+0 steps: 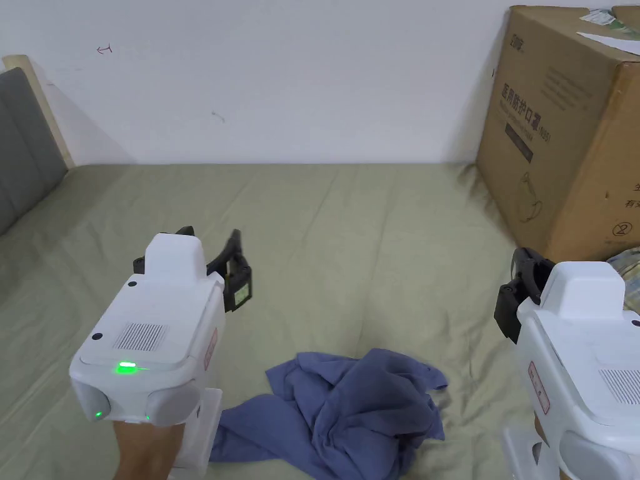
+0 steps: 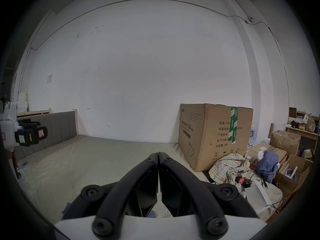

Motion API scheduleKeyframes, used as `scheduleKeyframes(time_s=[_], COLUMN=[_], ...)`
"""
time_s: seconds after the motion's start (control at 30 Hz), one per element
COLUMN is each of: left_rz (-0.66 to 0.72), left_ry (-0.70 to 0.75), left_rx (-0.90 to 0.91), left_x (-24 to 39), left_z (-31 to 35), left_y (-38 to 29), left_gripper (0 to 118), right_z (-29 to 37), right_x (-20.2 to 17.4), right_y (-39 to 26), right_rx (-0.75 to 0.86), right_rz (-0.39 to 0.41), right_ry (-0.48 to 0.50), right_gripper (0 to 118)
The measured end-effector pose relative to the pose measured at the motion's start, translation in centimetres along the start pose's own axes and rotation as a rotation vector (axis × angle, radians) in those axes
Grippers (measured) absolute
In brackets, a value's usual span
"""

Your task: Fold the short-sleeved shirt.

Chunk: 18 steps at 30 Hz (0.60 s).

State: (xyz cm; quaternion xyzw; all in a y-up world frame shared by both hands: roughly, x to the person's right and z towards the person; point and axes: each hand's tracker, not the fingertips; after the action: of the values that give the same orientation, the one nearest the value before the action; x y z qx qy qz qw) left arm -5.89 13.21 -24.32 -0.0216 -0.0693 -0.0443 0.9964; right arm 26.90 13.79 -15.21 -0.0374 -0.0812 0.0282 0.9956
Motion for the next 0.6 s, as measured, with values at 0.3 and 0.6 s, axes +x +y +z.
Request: scheduleKeyframes(time_s=[0.3,0.6], left_rz=[0.026,0.079], left_ry=[0.008,-0.04], left_rx=[-0.037,-0.332], left_x=[-0.7,-1.5], left_z=[-0.4,-3.0], left_y=[-0.7,-3.9], left_gripper=[0,0], right_z=[-0.1,-0.1], right_x=[-0.2,-0.2], right_y=[0.3,-0.2], right_rx=[0.005,-0.007], right_rz=[0.004,0.009], right_ry=[0.007,0.013], right_gripper=[0,0])
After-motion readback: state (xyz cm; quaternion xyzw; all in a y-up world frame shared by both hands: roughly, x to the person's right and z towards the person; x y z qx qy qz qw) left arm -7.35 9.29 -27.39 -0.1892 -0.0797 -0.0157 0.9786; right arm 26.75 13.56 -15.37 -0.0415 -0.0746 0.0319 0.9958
